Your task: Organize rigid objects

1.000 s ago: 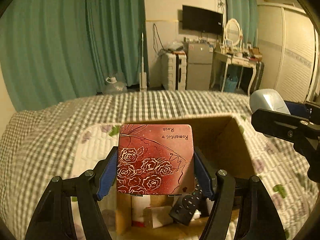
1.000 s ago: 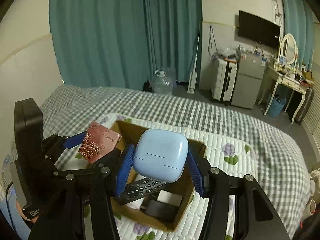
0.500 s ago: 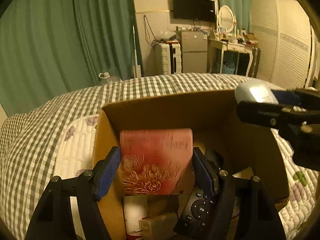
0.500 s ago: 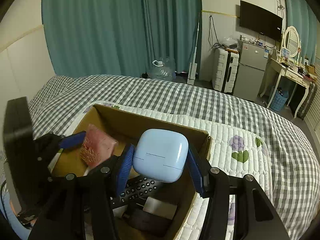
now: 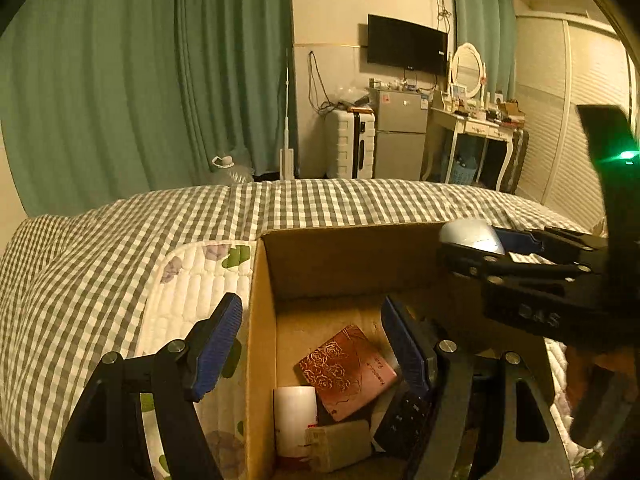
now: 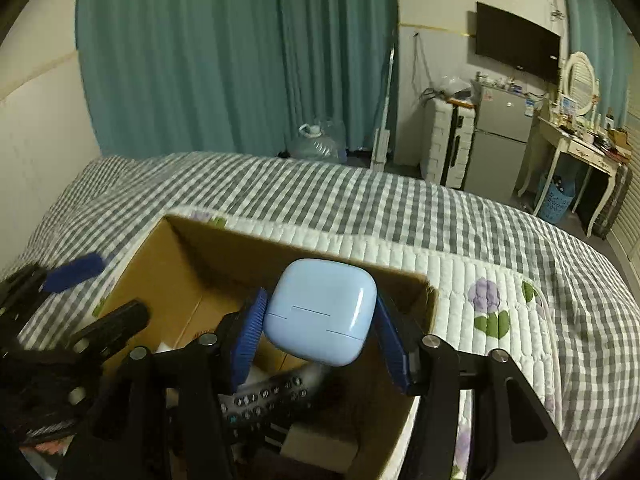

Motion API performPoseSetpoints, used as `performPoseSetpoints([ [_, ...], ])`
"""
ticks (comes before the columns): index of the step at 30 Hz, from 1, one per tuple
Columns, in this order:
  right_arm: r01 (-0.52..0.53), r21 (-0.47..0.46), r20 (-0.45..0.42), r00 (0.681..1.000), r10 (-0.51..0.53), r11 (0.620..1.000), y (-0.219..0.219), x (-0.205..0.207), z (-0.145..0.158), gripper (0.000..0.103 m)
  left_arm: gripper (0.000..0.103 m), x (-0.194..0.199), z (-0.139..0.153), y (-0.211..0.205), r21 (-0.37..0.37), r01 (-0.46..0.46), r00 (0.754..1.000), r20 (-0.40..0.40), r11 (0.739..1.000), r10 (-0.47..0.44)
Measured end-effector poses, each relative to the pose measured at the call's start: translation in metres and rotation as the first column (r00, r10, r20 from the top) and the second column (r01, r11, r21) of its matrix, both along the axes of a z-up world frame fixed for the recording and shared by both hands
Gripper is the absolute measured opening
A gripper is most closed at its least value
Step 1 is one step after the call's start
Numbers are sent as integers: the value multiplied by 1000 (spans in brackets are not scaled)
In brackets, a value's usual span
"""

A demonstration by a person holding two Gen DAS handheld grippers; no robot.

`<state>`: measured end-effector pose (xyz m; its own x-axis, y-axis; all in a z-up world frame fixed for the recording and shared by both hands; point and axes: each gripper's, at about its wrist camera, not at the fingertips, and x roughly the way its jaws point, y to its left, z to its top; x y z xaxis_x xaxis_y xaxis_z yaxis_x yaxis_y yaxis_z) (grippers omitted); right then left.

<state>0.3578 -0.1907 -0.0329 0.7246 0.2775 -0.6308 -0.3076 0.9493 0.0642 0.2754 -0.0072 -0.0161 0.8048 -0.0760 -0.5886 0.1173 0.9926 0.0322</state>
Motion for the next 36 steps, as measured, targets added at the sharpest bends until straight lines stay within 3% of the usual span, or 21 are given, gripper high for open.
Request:
performPoseSetpoints([
  [1,18,13,0,1000,-18,1000,-2,0,1,81,74,-2,1,2,-4,-2,1000,2,1000,2],
  [4,43,81,-4,999,-42,996,-12,-9,12,81,74,-13,7,7,-17,-4,1000,8,1000,4],
  [9,75,69,42,996,-78,995,-21,-41,54,81,75,-37,31,13,-31,-16,999,39,999,17],
  [15,96,18,142,985,-97,995,-21,-100,121,81,86,-89,98,14,-67,-2,987,161,998,12],
  [21,111,28,250,962,-114,993,-25,-181,176,82,99,-156,152,10,-34,22,950,312,999,-10],
  [22,111,38,262,958,-117,993,-27,-195,181,88,103,-167,156,10,-20,4,940,342,1000,3],
  [24,112,47,284,951,-121,993,-28,-222,185,101,103,-193,156,12,-20,-25,914,405,1000,31],
  [28,139,64,373,915,-153,988,-30,-266,178,103,103,-224,142,18,-61,-28,892,450,998,53],
  [32,121,137,438,883,-170,983,-32,-290,152,103,103,-231,121,19,-80,-19,893,446,997,53],
  [36,179,148,491,840,-230,973,-32,-295,104,103,103,-225,85,14,-29,-38,904,426,999,47],
])
